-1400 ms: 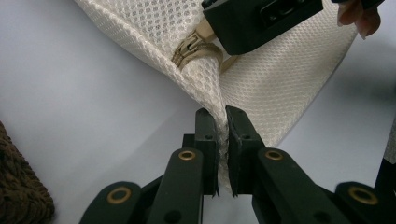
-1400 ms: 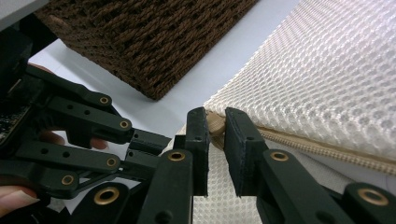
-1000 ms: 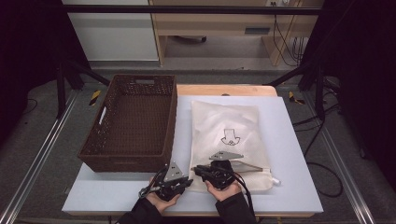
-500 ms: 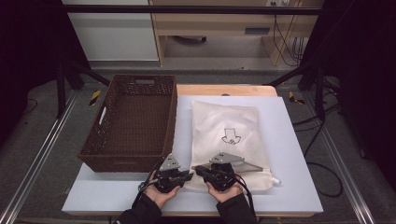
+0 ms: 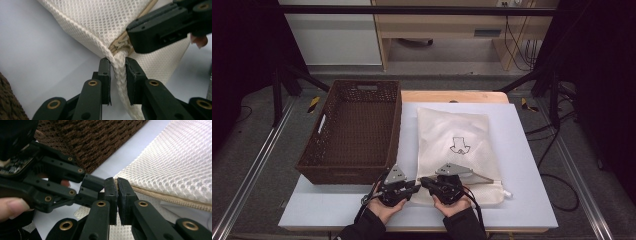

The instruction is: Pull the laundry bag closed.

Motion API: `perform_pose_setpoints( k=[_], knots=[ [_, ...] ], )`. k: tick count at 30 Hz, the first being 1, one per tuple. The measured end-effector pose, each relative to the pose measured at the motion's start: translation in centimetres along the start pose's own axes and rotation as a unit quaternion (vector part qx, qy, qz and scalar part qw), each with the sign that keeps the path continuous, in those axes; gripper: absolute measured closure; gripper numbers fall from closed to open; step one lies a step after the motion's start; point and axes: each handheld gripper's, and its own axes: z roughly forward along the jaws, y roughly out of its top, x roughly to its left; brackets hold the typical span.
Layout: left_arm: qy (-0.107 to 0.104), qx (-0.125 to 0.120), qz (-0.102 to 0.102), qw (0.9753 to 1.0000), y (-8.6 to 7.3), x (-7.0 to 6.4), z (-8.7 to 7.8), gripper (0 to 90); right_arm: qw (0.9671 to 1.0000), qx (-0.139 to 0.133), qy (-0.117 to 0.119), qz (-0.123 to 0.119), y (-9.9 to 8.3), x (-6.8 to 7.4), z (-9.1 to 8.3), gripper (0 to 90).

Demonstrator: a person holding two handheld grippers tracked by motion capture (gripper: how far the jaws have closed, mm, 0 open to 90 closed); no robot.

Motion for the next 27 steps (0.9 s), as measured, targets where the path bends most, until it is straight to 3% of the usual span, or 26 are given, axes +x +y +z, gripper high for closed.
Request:
perform_pose_setpoints(
  k=[6,8,19,27],
  knots=[
    [0.012,0.008,-0.007,0.9999,0.09,-0.25,0.03,83.7,1.0,-0.005,-0.002,-0.001,-0.05,-0.04,-0.2,87.3],
    [0.017,0.009,-0.016,0.9997,0.11,-0.39,-0.02,84.3,1.0,-0.004,-0.003,0.0,-0.13,-0.02,-0.15,87.2],
    [0.033,0.011,-0.017,0.9992,0.22,-0.75,-0.3,85.2,0.9996,-0.015,-0.007,0.025,-0.67,-0.31,-0.15,87.3],
    [0.007,0.002,-0.02,0.9998,0.27,-0.28,-0.17,79.5,0.9996,-0.016,-0.006,0.023,-0.59,-0.41,-0.28,87.4]
  ],
)
